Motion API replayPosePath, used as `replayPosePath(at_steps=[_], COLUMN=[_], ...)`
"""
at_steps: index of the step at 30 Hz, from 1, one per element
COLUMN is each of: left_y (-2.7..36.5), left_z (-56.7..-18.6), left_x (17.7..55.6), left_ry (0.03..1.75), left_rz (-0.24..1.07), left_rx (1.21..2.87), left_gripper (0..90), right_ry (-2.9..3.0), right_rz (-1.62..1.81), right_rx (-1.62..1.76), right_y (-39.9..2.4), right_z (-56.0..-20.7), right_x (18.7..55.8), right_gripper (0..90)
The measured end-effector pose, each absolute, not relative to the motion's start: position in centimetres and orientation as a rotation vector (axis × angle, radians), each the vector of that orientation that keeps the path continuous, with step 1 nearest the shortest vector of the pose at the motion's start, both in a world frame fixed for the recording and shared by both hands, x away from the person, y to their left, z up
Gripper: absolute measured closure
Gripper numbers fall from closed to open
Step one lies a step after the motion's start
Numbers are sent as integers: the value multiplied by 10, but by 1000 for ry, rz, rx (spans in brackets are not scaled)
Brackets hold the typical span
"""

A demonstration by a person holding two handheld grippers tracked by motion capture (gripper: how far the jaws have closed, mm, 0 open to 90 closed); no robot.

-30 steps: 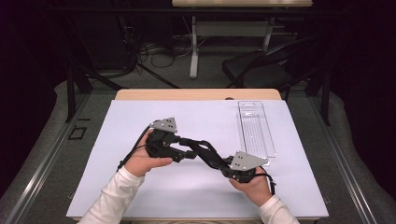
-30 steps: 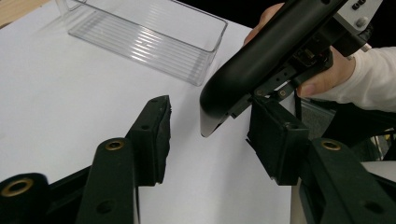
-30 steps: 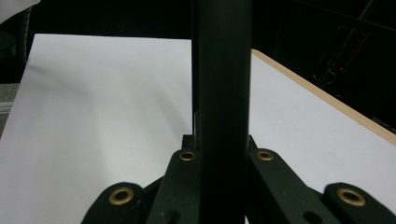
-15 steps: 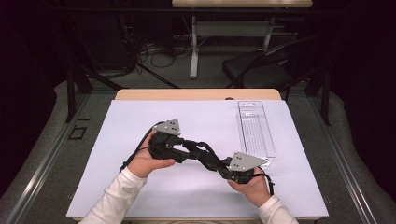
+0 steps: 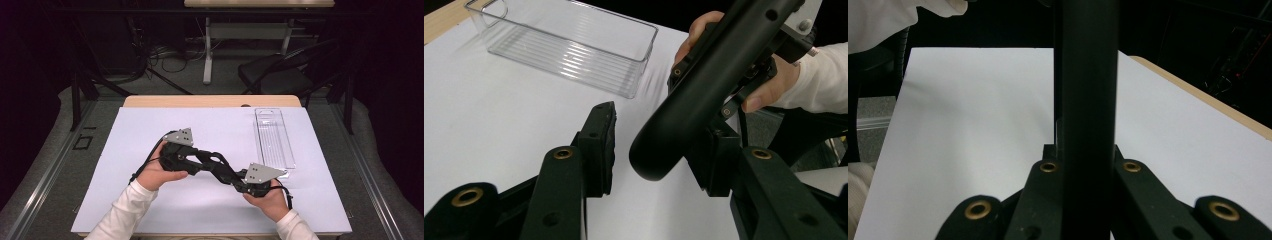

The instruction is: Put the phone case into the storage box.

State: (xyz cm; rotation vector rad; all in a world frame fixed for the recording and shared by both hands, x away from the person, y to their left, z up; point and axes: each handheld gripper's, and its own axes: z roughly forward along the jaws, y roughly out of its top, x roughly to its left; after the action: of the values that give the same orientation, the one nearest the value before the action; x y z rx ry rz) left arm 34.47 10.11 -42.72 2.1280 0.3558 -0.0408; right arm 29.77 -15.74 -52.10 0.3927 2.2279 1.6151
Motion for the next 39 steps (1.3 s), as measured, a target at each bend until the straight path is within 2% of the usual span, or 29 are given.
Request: replayPosePath(at_steps=[4, 13, 39], left_y=[101, 102, 103], left_z=[-427, -426, -428], left_x=[345, 344, 345], left_ry=[348, 340, 311], left_rz=[-38, -33, -56], left_rx=[2124, 2117, 2109], left_gripper=[578, 661, 761], right_ry=[2229, 2227, 2237], right_rz=[1621, 1631, 1642], right_rx=[394, 411, 424], right_y=[-158, -158, -159], right_z=[-521, -521, -523], right_x=[298, 299, 300], right_gripper=[873, 873, 870])
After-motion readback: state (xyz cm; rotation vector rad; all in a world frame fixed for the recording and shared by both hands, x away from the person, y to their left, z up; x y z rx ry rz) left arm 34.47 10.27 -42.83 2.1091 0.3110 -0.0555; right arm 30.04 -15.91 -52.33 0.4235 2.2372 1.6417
